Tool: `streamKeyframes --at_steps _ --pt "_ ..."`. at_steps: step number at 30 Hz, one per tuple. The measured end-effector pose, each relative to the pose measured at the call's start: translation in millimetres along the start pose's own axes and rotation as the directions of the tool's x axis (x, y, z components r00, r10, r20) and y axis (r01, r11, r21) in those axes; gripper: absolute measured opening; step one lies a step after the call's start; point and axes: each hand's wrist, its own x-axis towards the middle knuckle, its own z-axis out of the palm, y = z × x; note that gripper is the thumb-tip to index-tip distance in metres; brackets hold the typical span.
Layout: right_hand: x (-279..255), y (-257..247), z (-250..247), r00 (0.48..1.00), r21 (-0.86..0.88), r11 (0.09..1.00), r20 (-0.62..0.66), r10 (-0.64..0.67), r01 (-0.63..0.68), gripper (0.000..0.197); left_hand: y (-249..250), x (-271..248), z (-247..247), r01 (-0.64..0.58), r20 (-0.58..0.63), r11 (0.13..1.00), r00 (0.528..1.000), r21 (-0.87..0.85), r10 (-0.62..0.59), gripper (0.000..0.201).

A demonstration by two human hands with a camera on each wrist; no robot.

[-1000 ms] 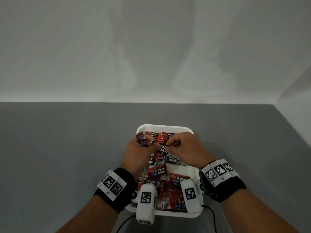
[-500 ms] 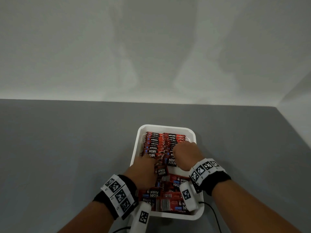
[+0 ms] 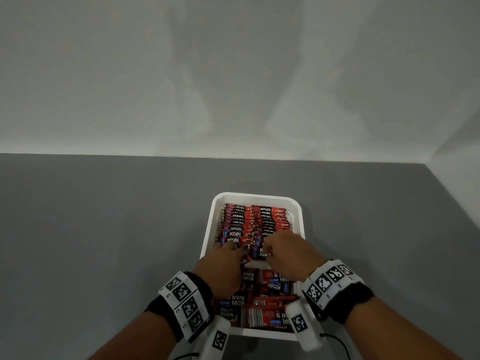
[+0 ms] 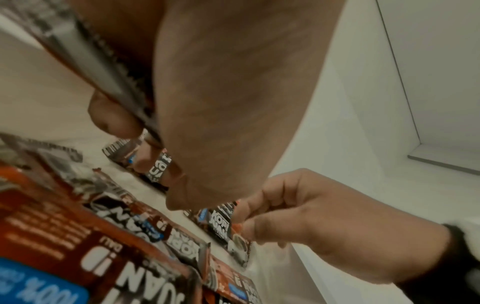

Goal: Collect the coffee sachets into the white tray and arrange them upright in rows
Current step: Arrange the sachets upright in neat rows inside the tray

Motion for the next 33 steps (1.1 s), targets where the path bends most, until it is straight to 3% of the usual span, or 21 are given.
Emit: streamKeyframes --at_steps 4,8,15,17,19,21,23,25,27,29,33 --pt "-12.7 8.0 21.6 0.992 -0.107 0.99 0.092 -0.085 0.095 0.028 0.6 2.9 5.3 -0.022 -0.026 0.998 0.999 0.059 0.024 0.065" --pt "-18.5 9.8 29.3 0.993 -0.195 0.975 0.073 -0.092 0.104 0.047 5.8 0.8 3.1 -0.034 -0.019 0.994 0.999 0.1 0.036 0.073" --pt "-17.6 6.7 29.5 0.996 -0.187 0.979 0.043 -0.072 0.079 0.047 4.1 0.7 0.4 -0.035 0.004 0.992 0.999 0.124 0.035 0.083" --pt "-17.7 8.2 29.4 0.996 -0.145 0.986 0.043 -0.078 0.083 0.046 6.0 -2.5 -2.8 -0.006 -0.025 1.0 1.0 0.007 0.006 0.073" --pt "-17.8 9.6 27.8 0.996 -0.057 0.995 0.036 -0.083 0.085 0.045 9.5 -8.7 -10.7 0.006 -0.136 0.965 0.99 -0.262 -0.043 0.041" --pt "-18.1 9.0 21.6 0.996 0.072 0.993 -0.011 -0.09 0.09 0.041 14.8 -13.5 -22.8 -0.037 -0.229 0.818 0.966 -0.574 -0.117 0.022" --pt "-18.1 3.6 11.8 0.993 0.266 0.959 -0.098 -0.073 0.097 0.036 17.3 -16.0 -32.0 -0.049 -0.195 0.547 0.957 -0.836 -0.213 0.028" --pt "-17.9 -8.5 -0.6 0.992 0.505 0.86 -0.123 -0.012 0.073 0.034 22.7 -18.8 -39.7 -0.093 -0.157 0.244 0.953 -0.965 -0.258 0.027" --pt "-15.5 -19.7 -6.9 0.995 0.709 0.704 -0.092 0.031 0.043 0.033 28.2 -17.7 -44.5 -0.182 -0.186 0.041 0.941 -0.982 -0.282 0.023" --pt "-12.4 -25.6 -9.6 0.989 0.791 0.609 -0.132 0.073 0.06 0.027 32.8 -17.2 -48.2 -0.263 -0.226 -0.076 0.919 -0.962 -0.323 0.021" --pt "-7.1 -19.9 -22.1 0.947 0.757 0.646 -0.272 0.17 0.101 0.014 27.5 -18.6 -52.1 -0.309 -0.235 -0.119 0.879 -0.944 -0.416 0.014"
